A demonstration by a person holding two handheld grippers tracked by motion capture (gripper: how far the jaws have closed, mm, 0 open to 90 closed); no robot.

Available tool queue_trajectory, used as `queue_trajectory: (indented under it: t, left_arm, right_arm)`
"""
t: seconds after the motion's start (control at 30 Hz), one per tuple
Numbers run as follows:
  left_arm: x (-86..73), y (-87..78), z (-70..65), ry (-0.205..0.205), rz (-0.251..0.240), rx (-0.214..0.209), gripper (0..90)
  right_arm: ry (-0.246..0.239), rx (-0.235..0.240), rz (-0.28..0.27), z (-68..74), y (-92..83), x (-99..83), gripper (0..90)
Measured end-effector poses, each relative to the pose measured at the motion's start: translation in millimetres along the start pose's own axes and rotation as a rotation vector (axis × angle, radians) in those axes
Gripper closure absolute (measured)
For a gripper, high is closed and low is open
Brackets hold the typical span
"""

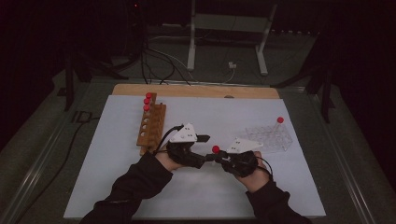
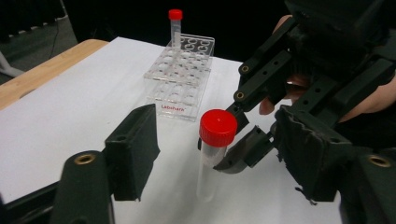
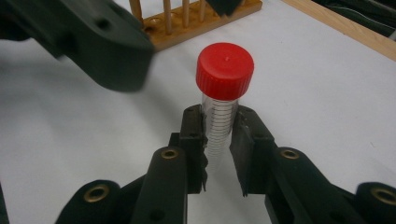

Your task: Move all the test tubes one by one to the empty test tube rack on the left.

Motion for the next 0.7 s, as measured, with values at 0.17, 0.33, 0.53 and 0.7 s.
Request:
queue_trajectory:
  t: [0.17, 0.33, 0.53, 0.7]
  left_arm:
    - [-1.1, 6.4, 0.3, 0.009, 0.004, 0.002, 44.7]
    - [-2.4, 11.7, -0.5, 0.02, 0.008, -0.008, 55.1]
    - [-4.7, 13.9, -0.6, 0.038, 0.02, -0.012, 66.0]
    - [-4.8, 14.3, -0.8, 0.048, 0.027, -0.015, 70.8]
  right_arm:
    - [-0.001, 0.003, -0.001, 0.7, -0.1, 0.1, 75.1]
    - [-0.003, 0.004, -0.002, 1.2, -0.8, 0.7, 75.1]
    - [-0.001, 0.003, -0.004, 0.7, -1.6, 1.0, 75.1]
    - [0.002, 0.004, -0.003, 0.7, -1.3, 0.7, 75.1]
Point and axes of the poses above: each handheld gripper's, and its own axes: y roughly forward along the jaws, x roughly out of its top, z roughly to its left, the point moved 10 cm from there along y, roughly forward along the jaws, and after that the axes turned 4 degrees about -x, right-handed, at the moved point
